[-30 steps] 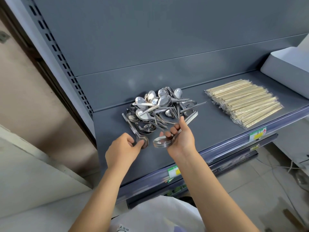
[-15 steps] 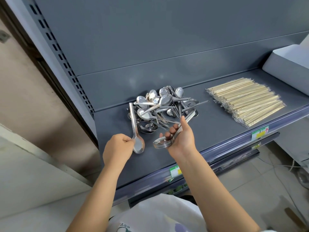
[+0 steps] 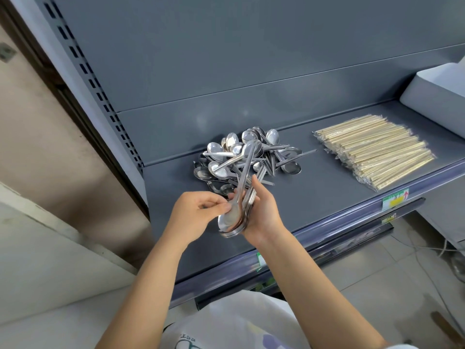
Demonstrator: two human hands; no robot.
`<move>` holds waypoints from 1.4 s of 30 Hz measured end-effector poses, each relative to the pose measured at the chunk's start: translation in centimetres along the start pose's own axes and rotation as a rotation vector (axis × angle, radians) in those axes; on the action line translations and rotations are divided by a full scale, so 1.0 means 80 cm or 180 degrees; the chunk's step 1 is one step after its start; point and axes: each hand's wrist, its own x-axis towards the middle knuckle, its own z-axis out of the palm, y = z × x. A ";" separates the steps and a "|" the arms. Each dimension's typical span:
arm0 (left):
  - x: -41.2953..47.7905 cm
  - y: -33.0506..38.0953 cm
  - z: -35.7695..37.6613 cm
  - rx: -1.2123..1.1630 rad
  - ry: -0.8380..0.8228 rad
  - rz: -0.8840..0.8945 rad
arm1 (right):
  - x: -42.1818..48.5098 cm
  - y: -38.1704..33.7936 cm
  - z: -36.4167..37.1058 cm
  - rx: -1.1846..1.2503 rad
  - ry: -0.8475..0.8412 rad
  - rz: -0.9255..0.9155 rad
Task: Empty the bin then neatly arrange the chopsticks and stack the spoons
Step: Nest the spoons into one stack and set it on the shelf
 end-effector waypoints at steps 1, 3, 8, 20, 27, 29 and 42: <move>0.000 -0.002 0.002 0.0059 0.0028 0.0031 | 0.000 0.001 0.000 -0.0005 -0.0010 -0.0006; 0.000 -0.004 0.003 0.0217 0.0093 0.0115 | 0.001 0.002 -0.002 -0.0019 0.0040 -0.0033; 0.002 -0.011 0.009 0.0258 0.0148 0.0253 | -0.003 0.002 -0.001 0.0237 0.0116 0.0018; 0.002 -0.012 0.026 0.0280 0.0294 0.0350 | 0.000 -0.001 -0.008 0.0177 0.0440 -0.0051; 0.045 -0.001 0.020 0.0781 0.0984 0.0453 | -0.004 -0.009 -0.017 0.0467 0.0405 -0.0078; 0.063 -0.001 0.016 0.1338 0.1166 0.0479 | -0.006 -0.011 -0.020 0.0508 0.0413 -0.0089; 0.111 0.010 0.026 0.2773 0.0800 0.0383 | -0.003 -0.020 -0.040 0.0599 0.0422 -0.0122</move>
